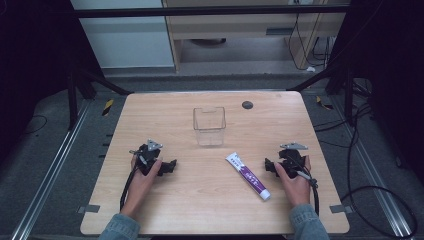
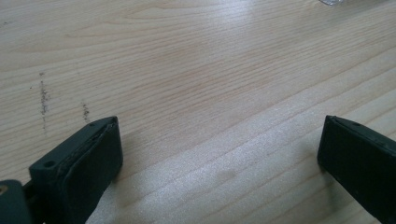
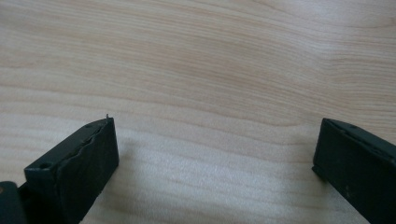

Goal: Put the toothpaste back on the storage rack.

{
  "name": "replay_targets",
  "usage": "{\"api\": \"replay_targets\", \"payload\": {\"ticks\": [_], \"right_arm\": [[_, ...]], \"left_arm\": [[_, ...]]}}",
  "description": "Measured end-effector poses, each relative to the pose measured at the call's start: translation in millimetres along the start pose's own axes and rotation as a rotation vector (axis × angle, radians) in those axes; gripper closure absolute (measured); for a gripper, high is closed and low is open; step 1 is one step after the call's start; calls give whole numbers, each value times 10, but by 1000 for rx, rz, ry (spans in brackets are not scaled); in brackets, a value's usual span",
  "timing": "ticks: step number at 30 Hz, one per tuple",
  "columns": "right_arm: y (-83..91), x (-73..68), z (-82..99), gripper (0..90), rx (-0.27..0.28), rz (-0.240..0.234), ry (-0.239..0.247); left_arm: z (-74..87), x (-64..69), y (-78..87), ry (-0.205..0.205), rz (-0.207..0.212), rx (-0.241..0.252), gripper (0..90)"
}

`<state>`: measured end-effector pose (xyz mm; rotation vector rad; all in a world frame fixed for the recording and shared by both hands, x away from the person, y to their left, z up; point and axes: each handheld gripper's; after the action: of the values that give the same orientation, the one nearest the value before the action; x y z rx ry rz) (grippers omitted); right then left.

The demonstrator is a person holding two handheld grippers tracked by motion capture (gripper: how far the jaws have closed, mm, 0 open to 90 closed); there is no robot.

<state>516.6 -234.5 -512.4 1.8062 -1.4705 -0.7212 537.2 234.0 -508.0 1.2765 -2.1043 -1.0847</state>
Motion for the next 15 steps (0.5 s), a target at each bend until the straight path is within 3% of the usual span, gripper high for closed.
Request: {"api": "replay_targets", "payload": {"ticks": [4,15], "right_arm": [[25,19,31,3,-2,-26,25],[37,31,48,8,2,-28,32]], "left_arm": [[1,4,2,-1,-1,-2,0],[0,6,-1,-1,1,1,0]]}}
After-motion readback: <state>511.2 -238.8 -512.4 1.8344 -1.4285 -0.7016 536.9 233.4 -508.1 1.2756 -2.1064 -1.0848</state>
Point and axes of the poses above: each handheld gripper's, and its own axes: y roughly backward along the jaws, z roughly out of its underside, x roughly to its right, and after that the axes turned 9 degrees about -x, right-handed
